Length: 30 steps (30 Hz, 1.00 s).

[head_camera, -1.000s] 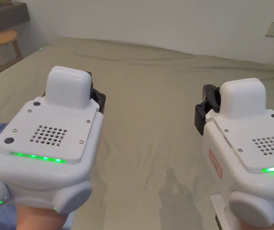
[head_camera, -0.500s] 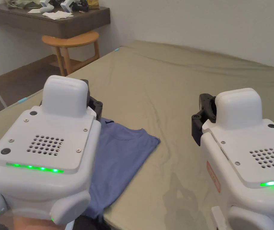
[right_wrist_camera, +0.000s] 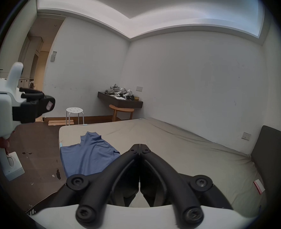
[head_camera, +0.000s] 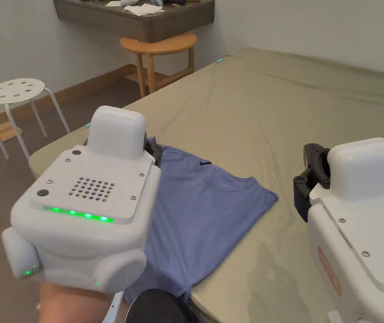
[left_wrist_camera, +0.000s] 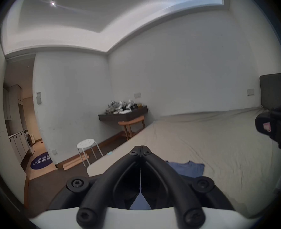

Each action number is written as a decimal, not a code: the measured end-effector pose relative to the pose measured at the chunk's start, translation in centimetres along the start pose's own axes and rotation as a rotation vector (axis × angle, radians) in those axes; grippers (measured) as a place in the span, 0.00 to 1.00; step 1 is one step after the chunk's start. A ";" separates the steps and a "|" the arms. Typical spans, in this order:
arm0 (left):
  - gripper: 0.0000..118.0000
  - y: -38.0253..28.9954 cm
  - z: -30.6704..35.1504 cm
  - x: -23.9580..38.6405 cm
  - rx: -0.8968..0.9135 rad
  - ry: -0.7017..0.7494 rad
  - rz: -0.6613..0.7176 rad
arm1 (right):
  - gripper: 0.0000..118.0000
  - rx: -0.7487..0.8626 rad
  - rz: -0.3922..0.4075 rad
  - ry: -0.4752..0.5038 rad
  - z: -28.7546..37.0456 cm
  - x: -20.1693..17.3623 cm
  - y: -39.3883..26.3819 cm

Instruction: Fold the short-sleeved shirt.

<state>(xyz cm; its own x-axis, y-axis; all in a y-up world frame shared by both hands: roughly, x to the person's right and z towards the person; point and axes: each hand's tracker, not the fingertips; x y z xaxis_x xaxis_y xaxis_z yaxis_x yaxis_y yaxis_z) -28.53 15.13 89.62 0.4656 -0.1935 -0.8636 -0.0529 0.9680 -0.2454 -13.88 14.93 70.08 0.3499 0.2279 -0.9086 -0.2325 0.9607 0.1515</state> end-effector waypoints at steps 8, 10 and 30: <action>0.00 -4.4 -8.1 1.3 -0.281 -0.142 0.009 | 0.01 -0.069 0.022 -0.021 -1.4 0.4 -1.3; 0.00 -6.5 -11.7 1.8 -0.392 -0.187 0.019 | 0.01 -0.108 0.056 -0.046 -1.9 0.6 -1.8; 0.98 -20.7 -30.7 4.4 -0.765 -0.200 0.016 | 0.01 -0.256 0.035 -0.162 -7.0 5.0 -4.3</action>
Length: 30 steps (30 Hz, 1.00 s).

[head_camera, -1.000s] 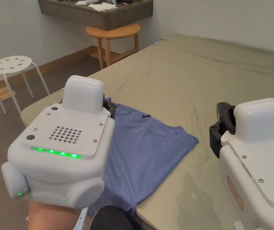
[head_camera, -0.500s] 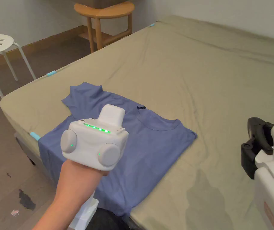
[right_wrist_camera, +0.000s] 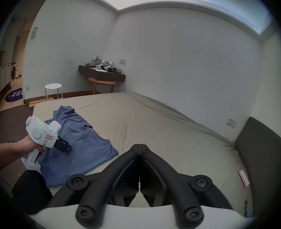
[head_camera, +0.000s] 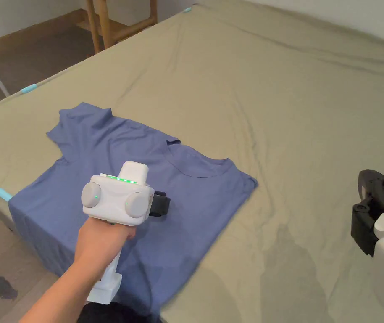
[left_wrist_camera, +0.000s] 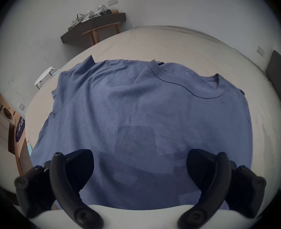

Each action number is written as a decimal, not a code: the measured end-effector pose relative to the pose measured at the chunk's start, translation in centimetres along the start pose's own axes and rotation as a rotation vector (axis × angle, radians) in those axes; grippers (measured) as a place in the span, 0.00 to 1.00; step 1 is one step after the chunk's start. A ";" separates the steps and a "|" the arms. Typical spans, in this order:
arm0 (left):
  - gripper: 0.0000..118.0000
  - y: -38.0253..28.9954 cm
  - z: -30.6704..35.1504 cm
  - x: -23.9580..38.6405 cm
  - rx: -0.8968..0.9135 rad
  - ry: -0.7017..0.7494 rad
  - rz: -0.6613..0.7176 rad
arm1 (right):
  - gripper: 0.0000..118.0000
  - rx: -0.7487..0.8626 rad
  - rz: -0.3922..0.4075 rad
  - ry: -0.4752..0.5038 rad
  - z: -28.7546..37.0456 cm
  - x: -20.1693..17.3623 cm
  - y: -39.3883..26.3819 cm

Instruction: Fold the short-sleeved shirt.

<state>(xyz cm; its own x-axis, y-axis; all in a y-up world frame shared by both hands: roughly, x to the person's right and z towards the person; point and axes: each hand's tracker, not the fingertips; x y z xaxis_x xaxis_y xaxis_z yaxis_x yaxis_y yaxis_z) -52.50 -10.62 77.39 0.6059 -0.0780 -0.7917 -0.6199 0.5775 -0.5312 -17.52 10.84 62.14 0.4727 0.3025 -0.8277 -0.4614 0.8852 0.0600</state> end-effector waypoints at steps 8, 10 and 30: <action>0.98 0.1 -1.6 -0.2 -0.084 -0.049 0.025 | 0.01 -0.020 0.008 0.002 -0.3 -0.3 -0.4; 0.92 -0.1 -0.4 0.5 -0.084 -0.070 -0.001 | 0.01 -0.022 0.010 0.003 -0.3 -0.3 -0.5; 0.00 0.6 10.0 -2.5 0.387 -0.303 0.253 | 0.01 0.054 -0.023 -0.035 4.8 1.5 0.6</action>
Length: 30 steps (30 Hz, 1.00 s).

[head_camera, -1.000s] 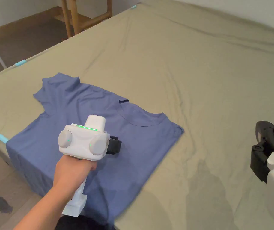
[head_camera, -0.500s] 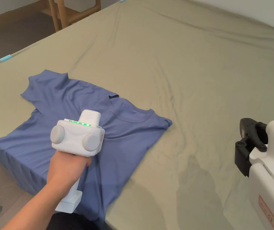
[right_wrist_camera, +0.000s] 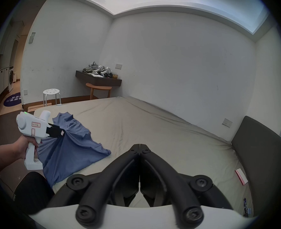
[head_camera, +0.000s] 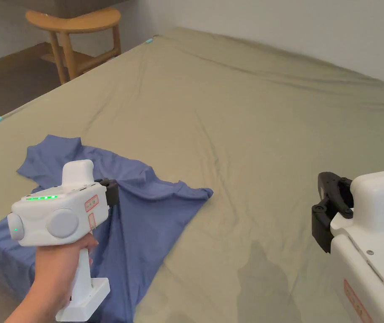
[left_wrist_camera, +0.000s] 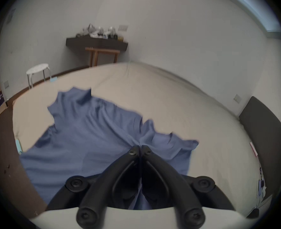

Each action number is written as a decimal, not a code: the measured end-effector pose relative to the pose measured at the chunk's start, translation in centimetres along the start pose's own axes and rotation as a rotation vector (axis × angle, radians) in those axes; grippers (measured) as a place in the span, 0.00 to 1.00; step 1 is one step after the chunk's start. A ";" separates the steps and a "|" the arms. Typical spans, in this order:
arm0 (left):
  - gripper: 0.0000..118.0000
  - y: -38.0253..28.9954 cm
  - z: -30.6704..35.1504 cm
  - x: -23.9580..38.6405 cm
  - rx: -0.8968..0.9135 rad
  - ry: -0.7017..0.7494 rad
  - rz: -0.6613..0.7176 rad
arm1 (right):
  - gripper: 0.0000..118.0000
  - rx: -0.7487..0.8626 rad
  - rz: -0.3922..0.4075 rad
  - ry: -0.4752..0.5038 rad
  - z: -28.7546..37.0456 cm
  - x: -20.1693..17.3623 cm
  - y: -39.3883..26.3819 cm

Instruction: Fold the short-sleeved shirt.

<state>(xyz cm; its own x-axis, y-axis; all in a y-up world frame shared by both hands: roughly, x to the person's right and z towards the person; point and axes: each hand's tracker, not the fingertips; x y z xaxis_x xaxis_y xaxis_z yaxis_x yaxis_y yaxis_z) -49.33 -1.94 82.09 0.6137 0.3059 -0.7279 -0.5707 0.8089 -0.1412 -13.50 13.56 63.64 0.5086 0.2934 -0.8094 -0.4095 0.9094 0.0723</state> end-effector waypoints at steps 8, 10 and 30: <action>0.00 5.1 8.7 3.4 0.261 -0.114 0.033 | 0.01 0.062 -0.038 -0.026 3.3 1.6 0.4; 0.00 7.0 11.0 4.9 0.336 -0.168 0.037 | 0.01 0.073 -0.043 -0.030 4.1 1.9 0.4; 0.00 21.1 20.5 32.9 0.674 -0.655 -0.501 | 0.01 0.108 -0.163 -0.317 12.4 11.8 -2.2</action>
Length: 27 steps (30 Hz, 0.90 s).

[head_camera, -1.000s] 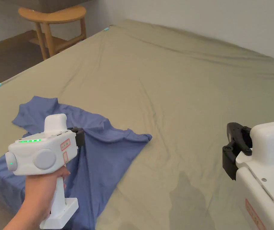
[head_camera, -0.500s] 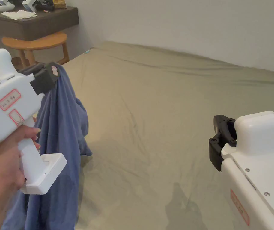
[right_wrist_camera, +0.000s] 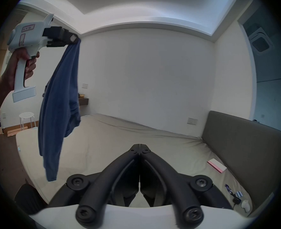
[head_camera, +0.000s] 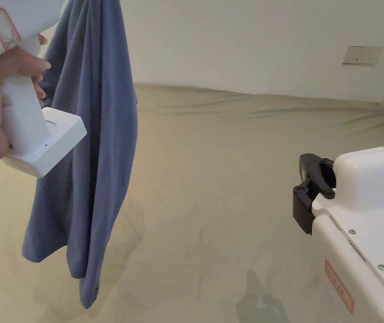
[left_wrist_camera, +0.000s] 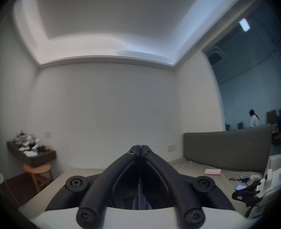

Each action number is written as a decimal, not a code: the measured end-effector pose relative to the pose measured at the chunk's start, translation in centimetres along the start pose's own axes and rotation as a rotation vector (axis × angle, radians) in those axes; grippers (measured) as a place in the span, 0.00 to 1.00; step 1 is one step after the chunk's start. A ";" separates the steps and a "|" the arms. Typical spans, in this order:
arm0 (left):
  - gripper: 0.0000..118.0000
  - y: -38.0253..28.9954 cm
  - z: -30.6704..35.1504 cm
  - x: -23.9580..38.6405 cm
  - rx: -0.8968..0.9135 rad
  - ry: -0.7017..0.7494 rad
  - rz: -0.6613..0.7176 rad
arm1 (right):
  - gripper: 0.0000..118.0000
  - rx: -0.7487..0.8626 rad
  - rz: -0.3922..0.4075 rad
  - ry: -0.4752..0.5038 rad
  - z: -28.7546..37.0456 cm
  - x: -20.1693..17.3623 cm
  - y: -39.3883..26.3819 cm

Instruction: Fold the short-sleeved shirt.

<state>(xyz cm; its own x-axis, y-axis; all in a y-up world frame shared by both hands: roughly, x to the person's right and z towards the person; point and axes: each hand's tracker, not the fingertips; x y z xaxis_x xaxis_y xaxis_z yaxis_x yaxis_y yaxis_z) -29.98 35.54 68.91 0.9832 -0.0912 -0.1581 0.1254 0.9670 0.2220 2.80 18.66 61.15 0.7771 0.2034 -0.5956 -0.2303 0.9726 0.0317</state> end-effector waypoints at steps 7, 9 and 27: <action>0.00 -9.0 -8.7 9.1 -0.243 -0.176 -0.028 | 0.01 -0.050 0.022 -0.160 1.7 5.4 -2.2; 0.00 -14.2 -10.8 11.9 -0.347 -0.208 -0.049 | 0.01 -0.071 0.008 -0.184 1.7 6.7 -3.0; 1.00 -43.1 -11.7 20.8 -1.008 -0.208 -0.078 | 0.01 -0.278 -0.018 -0.222 -2.5 10.9 -10.3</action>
<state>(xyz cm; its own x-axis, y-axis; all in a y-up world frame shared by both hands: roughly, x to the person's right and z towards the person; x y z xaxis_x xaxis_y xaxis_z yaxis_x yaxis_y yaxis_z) -16.52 -5.28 44.76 0.9926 -0.1091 0.0533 0.1147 0.6982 -0.7066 12.21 10.56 52.28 0.8836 0.2359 -0.4045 -0.3424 0.9147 -0.2145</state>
